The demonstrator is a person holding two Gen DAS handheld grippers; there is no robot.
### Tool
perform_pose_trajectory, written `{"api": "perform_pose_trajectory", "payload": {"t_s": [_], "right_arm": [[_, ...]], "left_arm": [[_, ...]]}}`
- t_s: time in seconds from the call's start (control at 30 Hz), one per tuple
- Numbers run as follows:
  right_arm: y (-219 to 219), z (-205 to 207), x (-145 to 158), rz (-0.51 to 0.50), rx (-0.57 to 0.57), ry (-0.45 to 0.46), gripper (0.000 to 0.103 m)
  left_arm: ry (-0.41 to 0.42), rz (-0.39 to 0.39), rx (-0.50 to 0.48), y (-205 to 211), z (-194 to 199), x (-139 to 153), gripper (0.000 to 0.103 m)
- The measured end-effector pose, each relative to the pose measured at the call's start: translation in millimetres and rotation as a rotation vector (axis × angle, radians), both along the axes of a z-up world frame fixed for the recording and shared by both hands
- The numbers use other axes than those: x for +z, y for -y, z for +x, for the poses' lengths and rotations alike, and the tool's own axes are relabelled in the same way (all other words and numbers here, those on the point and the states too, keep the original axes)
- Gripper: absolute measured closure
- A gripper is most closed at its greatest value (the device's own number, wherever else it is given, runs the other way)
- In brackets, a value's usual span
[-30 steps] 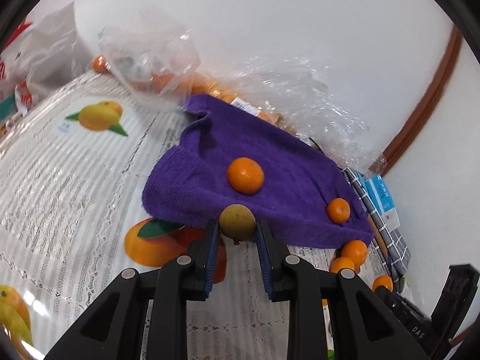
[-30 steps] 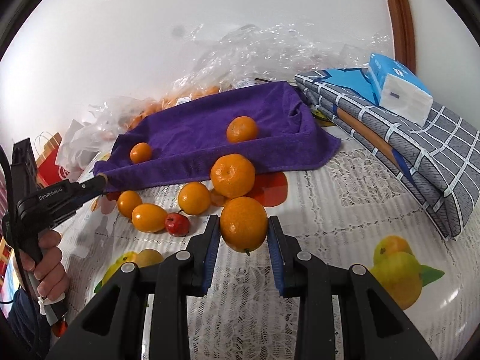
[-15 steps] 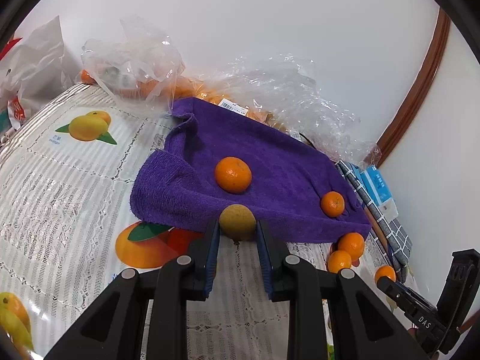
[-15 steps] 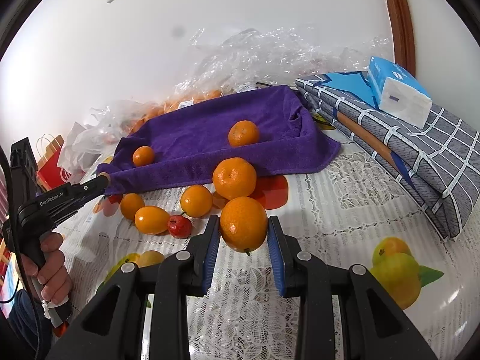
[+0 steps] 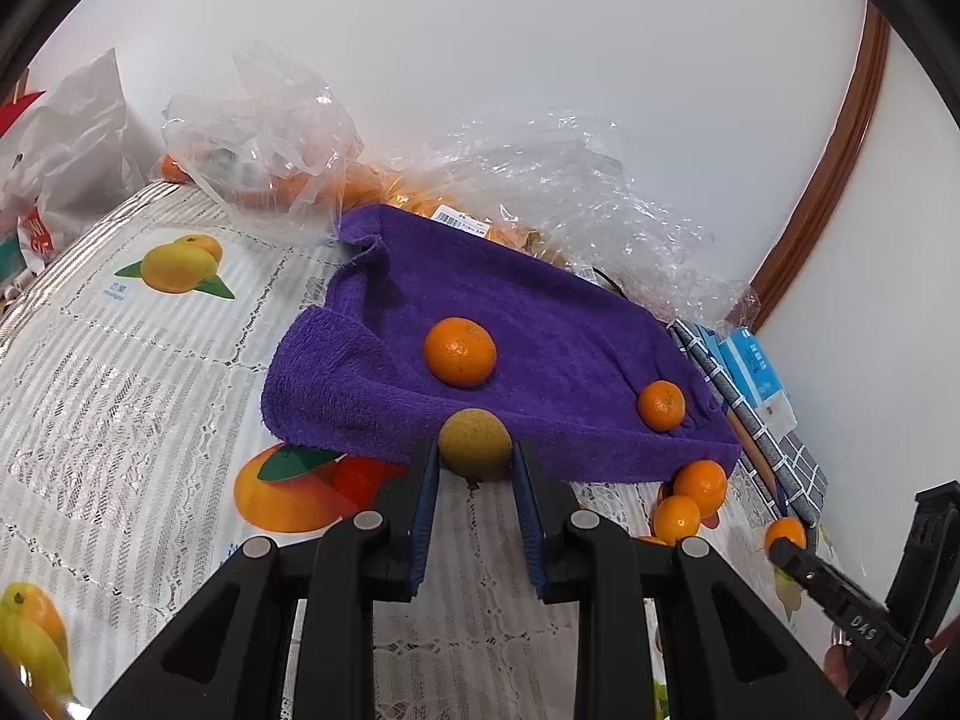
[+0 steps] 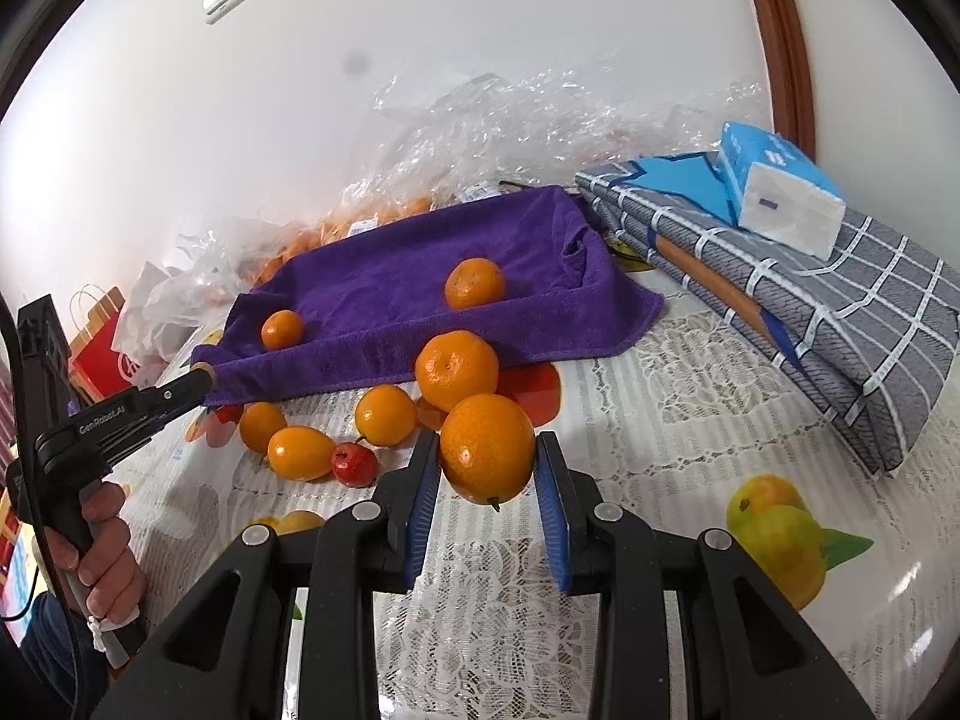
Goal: Organize fruits
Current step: 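Lift both held fruits and carry them over the purple towel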
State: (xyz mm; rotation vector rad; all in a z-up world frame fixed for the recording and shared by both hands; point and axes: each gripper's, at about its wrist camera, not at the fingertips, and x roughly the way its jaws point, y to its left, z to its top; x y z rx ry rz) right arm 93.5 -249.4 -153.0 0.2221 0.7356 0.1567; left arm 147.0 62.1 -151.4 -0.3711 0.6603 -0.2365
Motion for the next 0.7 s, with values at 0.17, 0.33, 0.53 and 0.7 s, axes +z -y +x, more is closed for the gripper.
{"api": "perform_pose_trajectory", "payload": {"t_s": [0.17,0.33,0.53,0.7], "right_arm": [[0,2,20,-0.018,0.007,0.036,0.072],[0,12,43,-0.016,0.019,0.09,0.071],[-2,34,63,-0.011,0.025,0.135,0.071],[-5,52,69,0.004,0.033,0.153,0.072]], "left_arm": [[0.003,0.006,-0.002,1,0,1,0.079],[-0.007,-0.001,0.0,0,1,0,0.079],[-0.019,-0.007,0.007,-2,2,-2,0.079],[-0.027,-0.008,0.033,-5,2,-1,0.079]]}}
